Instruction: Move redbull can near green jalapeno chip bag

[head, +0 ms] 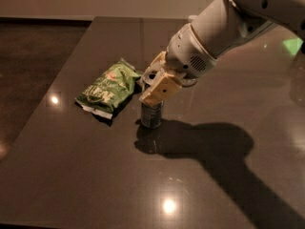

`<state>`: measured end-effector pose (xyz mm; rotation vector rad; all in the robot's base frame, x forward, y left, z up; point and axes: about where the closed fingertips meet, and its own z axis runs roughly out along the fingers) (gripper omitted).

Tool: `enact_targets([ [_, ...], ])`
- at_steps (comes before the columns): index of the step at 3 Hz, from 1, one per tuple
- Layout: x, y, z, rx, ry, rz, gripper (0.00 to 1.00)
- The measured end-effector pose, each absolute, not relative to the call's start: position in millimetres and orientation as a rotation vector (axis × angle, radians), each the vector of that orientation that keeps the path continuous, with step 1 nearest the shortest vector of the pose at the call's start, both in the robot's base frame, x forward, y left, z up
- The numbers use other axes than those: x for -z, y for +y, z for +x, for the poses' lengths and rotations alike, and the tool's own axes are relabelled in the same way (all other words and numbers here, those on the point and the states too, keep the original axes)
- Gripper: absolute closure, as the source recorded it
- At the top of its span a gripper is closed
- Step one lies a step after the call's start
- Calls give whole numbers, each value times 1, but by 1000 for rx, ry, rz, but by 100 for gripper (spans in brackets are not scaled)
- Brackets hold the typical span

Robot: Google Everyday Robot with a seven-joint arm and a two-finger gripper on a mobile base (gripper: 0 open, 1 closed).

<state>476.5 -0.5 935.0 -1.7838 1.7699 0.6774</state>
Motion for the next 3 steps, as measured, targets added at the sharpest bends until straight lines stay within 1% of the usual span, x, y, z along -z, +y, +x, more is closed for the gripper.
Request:
enact_targets([
  [2, -941, 37, 484, -650, 1687, -1854, 100],
  [3, -934, 45, 490, -630, 1684, -1883, 85],
])
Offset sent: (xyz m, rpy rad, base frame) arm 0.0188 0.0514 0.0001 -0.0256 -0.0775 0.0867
